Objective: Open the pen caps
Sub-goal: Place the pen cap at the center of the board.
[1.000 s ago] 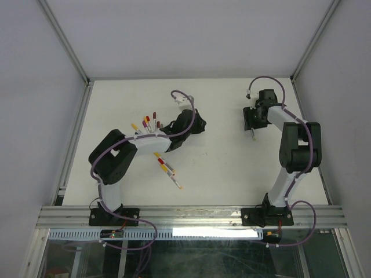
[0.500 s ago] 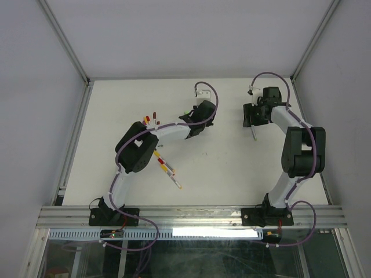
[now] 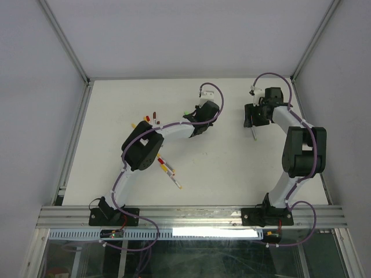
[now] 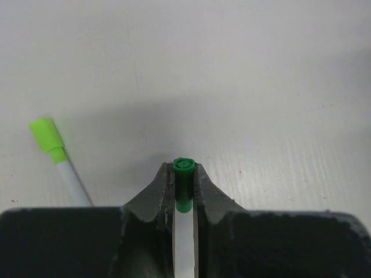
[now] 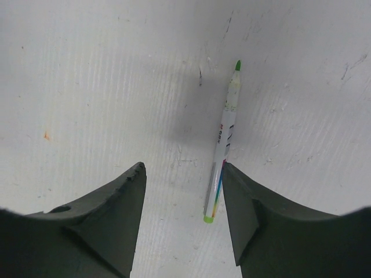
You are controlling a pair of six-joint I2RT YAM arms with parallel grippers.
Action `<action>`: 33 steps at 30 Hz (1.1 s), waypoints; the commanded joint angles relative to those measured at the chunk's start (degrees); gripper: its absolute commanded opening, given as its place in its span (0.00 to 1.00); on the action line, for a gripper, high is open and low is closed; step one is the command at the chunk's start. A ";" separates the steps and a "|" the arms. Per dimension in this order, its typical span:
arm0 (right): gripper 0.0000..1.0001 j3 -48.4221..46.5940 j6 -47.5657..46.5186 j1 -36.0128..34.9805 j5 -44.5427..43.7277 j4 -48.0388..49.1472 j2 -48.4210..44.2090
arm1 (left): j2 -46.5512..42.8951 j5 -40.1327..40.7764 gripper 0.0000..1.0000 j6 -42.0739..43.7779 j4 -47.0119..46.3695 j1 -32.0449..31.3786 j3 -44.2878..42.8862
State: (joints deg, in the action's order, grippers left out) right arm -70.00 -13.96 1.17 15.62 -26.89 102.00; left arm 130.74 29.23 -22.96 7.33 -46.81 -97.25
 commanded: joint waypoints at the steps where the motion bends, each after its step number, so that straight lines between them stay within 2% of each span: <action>1: 0.58 -0.28 -0.54 0.48 1.56 0.58 -2.26 | 1.54 2.56 0.00 2.59 0.20 0.87 -4.38; 8: 0.58 -0.33 -0.68 0.49 1.18 0.44 -1.83 | 1.45 0.31 0.00 0.04 0.74 3.08 -4.63; 15: 0.55 -1.14 -0.72 0.48 -1.54 -0.15 0.13 | 1.61 -14.28 0.00 -10.49 -2.66 5.03 -5.34; 26: 0.48 -2.46 -0.55 0.51 -4.68 -0.83 5.21 | 7.91 -17.46 0.02 -26.47 -2.21 5.26 -13.77; 33: 0.46 -2.31 -0.72 0.74 -6.43 -0.35 6.23 | 14.92 -24.10 0.02 -35.03 -2.47 5.25 -22.45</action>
State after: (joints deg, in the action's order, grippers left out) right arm -70.67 -14.22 1.32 10.87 -27.68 107.55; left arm 142.67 10.31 -50.78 7.27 -41.28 -113.47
